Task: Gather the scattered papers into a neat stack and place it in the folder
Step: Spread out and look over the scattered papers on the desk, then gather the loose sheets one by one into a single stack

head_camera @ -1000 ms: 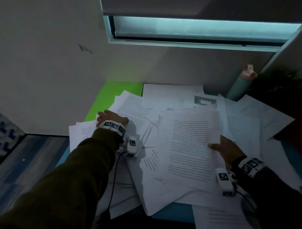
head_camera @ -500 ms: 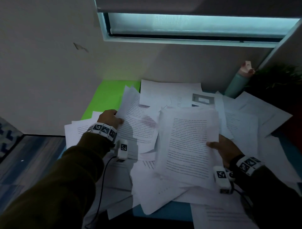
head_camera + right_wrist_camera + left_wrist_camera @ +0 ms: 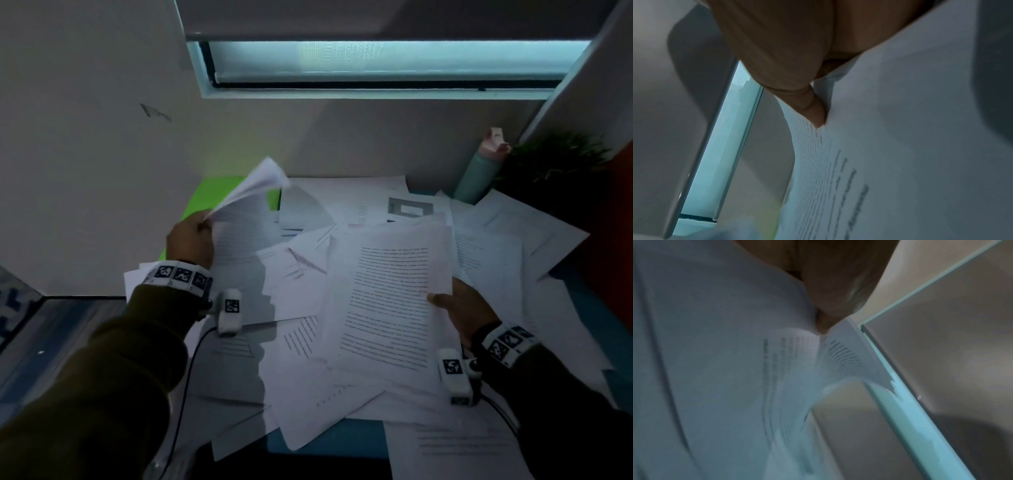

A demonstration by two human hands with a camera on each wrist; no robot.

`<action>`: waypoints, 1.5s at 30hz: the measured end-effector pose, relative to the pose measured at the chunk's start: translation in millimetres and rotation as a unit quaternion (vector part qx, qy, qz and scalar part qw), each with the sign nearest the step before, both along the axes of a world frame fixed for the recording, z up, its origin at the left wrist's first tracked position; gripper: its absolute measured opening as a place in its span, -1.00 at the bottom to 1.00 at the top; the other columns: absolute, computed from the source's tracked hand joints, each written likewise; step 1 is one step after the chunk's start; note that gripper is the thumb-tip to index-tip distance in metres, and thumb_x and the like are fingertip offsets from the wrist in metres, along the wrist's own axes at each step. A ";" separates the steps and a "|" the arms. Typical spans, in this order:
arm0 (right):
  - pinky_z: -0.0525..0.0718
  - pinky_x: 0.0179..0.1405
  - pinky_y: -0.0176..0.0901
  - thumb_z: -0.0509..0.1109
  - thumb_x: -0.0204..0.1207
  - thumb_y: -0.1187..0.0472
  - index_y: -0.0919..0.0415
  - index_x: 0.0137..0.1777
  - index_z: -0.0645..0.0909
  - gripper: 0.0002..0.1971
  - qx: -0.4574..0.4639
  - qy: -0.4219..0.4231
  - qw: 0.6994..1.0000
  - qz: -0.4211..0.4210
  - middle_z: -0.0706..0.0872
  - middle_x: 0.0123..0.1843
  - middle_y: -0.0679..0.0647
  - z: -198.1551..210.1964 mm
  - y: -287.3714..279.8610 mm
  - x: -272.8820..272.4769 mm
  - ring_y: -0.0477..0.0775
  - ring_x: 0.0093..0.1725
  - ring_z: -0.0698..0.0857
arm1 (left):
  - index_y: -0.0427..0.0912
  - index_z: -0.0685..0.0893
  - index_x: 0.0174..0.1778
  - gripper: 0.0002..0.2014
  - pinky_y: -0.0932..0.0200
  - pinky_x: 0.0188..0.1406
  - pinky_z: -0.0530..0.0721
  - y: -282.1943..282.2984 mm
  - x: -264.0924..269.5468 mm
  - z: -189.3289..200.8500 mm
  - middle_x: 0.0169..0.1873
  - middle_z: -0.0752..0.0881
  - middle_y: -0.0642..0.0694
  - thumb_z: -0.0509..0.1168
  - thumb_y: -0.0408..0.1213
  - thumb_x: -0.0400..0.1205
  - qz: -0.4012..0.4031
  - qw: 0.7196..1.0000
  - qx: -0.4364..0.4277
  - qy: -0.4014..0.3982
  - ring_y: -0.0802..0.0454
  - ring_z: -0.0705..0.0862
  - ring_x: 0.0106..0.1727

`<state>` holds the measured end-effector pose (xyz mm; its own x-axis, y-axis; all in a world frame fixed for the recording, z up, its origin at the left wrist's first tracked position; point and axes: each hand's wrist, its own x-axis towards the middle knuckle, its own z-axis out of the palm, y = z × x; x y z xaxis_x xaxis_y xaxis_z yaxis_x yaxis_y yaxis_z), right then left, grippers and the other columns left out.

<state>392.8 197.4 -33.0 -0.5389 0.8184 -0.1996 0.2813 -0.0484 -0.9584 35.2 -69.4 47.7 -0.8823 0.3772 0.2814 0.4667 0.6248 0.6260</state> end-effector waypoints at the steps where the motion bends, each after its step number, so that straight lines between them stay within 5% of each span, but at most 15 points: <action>1: 0.56 0.26 -0.03 0.34 0.59 0.39 0.23 0.41 0.56 -0.62 0.004 -0.002 1.000 -0.003 0.69 0.21 0.10 1.3 0.7 1.8 0.14 0.17 0.66 | -0.33 0.74 0.18 -0.72 -0.07 0.00 0.56 -0.2 -0.8 6.3 0.07 0.75 -0.46 0.18 -0.31 0.72 0.003 0.999 0.033 0.007 -0.39 0.70 0.11; 5: 0.53 0.30 -0.06 0.29 0.66 0.21 0.14 0.40 0.56 -0.68 -0.004 0.014 1.000 -0.014 0.67 0.23 0.04 4.1 0.3 5.6 0.11 0.20 0.64 | -0.24 0.73 -0.10 -0.70 0.09 -0.18 0.52 4.0 11.2 42.3 -0.19 0.71 -0.23 0.28 -0.05 0.68 0.003 0.983 0.174 -0.065 -0.05 0.63 -0.15; 10: 0.53 0.37 -0.04 0.26 0.68 0.07 0.00 0.31 0.56 -0.75 -0.002 0.019 1.000 -0.005 0.70 0.25 0.03 4.8 -4.0 3.8 0.07 0.21 0.65 | -0.40 0.77 -0.10 -0.44 -0.07 -0.07 0.57 37.1 59.8 34.3 -0.10 0.77 -0.49 0.27 0.13 0.67 -0.064 0.987 0.033 -0.145 -0.30 0.75 0.00; 15: 0.38 0.57 0.05 0.24 0.68 0.00 0.15 0.50 0.49 -0.56 -0.008 0.035 0.999 -0.003 0.60 0.42 -0.02 3.1 -7.7 -0.2 0.04 0.39 0.57 | -0.32 0.62 -0.47 -0.44 0.05 -0.40 0.45 68.3 114.0 -21.7 -0.50 0.63 -0.28 0.23 0.06 0.71 -0.138 0.963 -0.045 -0.225 -0.15 0.66 -0.24; 19: 0.32 0.49 -0.21 0.24 0.65 -0.05 0.08 0.46 0.49 -0.57 0.032 0.043 0.998 0.017 0.56 0.38 -0.11 10.3 -18.7 -4.8 -0.06 0.39 0.53 | -0.44 0.77 -0.14 -0.51 -0.03 -0.07 0.69 78.8 139.8 -49.5 -0.16 0.80 -0.40 0.24 -0.02 0.73 -0.185 0.945 -0.039 -0.268 -0.25 0.77 -0.08; 24: 0.54 0.45 0.06 0.44 0.55 0.23 0.04 0.32 0.56 -0.65 0.055 0.039 0.996 0.060 0.70 0.31 0.03 7.2 -24.3 -9.5 0.03 0.29 0.67 | -0.37 0.75 -0.05 -0.42 -0.24 -0.11 0.75 81.1 140.0 -56.3 -0.14 0.79 -0.40 0.28 0.19 0.57 -0.252 0.942 -0.003 -0.223 -0.24 0.78 -0.11; 26: 0.56 0.42 0.02 0.44 0.55 0.26 0.04 0.30 0.58 -0.66 0.030 0.077 0.996 0.045 0.72 0.30 0.06 9.6 -23.8 -11.8 0.03 0.28 0.68 | -0.28 0.67 0.28 -0.21 -0.21 0.10 0.76 80.0 124.3 -63.5 0.14 0.74 -0.25 0.41 0.31 0.34 -0.216 0.952 0.029 -0.213 -0.18 0.75 0.10; 28: 0.60 0.36 -0.02 0.44 0.54 0.26 0.03 0.26 0.60 -0.69 -0.003 0.112 0.993 0.042 0.73 0.27 0.07 15.7 -24.6 -15.3 0.03 0.26 0.71 | -0.32 0.42 0.53 0.03 -0.18 0.26 0.70 80.7 115.3 -61.0 0.35 0.56 -0.15 0.52 0.21 0.21 -0.168 0.938 0.088 -0.290 -0.12 0.67 0.23; 30: 0.61 0.32 -0.07 0.43 0.55 0.29 0.03 0.26 0.61 -0.69 -0.034 0.149 0.987 0.043 0.73 0.27 0.06 21.6 -26.0 -18.8 0.03 0.27 0.71 | -0.37 0.47 0.41 -0.08 -0.11 0.07 0.76 78.4 117.3 -45.2 0.28 0.69 -0.23 0.59 0.10 0.23 -0.147 0.903 0.144 -0.376 -0.14 0.75 0.12; 32: 0.62 0.28 -0.21 0.41 0.56 0.32 0.03 0.24 0.60 -0.70 -0.040 0.165 0.985 0.044 0.74 0.25 0.01 25.8 -25.9 -21.6 -0.05 0.24 0.72 | -0.37 0.66 0.23 -0.47 0.09 -0.18 0.79 75.3 116.1 -41.3 0.03 0.83 -0.33 0.53 -0.09 0.47 -0.161 0.879 0.177 -0.412 -0.07 0.84 -0.14; 34: 0.62 0.26 -0.27 0.41 0.56 0.32 0.00 0.22 0.61 -0.71 -0.038 0.159 0.985 0.056 0.74 0.20 -0.05 27.6 -24.4 -24.3 -0.11 0.20 0.72 | -0.30 0.76 0.11 -0.74 0.20 -0.34 0.78 69.7 120.5 -32.0 -0.21 0.88 -0.21 0.43 -0.21 0.61 -0.175 0.863 0.183 -0.438 0.01 0.85 -0.30; 38: 0.68 0.12 -0.34 0.38 0.57 0.38 0.04 0.18 0.62 -0.73 -0.050 0.154 0.984 0.072 0.76 0.14 -0.06 28.7 -25.6 -30.6 -0.18 0.10 0.76 | -0.21 0.77 0.12 -0.81 0.25 -0.46 0.75 61.8 122.8 -26.1 -0.19 0.89 -0.14 0.39 -0.26 0.63 -0.195 0.837 0.220 -0.463 -0.02 0.87 -0.26; 41: 0.70 0.16 -0.18 0.40 0.57 0.33 0.12 0.23 0.62 -0.74 -0.068 0.139 0.985 0.079 0.76 0.19 0.07 28.8 -24.5 -35.1 0.02 0.16 0.75 | -0.34 0.73 0.03 -0.89 0.22 -0.47 0.75 63.1 120.6 -27.8 -0.28 0.87 -0.18 0.31 -0.44 0.66 -0.198 0.808 0.221 -0.509 -0.04 0.85 -0.34; 43: 0.67 0.28 0.06 0.45 0.54 0.19 0.16 0.26 0.64 -0.71 -0.025 0.038 0.989 0.138 0.75 0.24 0.16 30.0 -21.0 -38.1 0.15 0.21 0.73 | -0.39 0.65 -0.21 -0.91 0.31 -0.64 0.62 62.8 117.1 -38.6 -0.58 0.75 -0.08 0.35 -0.52 0.61 -0.190 0.812 0.198 -0.515 0.08 0.70 -0.62; 45: 0.71 0.21 0.07 0.43 0.55 0.07 0.18 0.24 0.65 -0.69 0.108 -0.116 0.970 0.184 0.76 0.21 0.15 34.3 -10.4 -41.2 0.12 0.12 0.75 | -0.38 0.62 -0.21 -0.85 0.27 -0.64 0.58 60.0 113.6 -48.9 -0.65 0.68 -0.09 0.49 -0.45 0.48 -0.168 0.809 0.188 -0.530 0.05 0.62 -0.66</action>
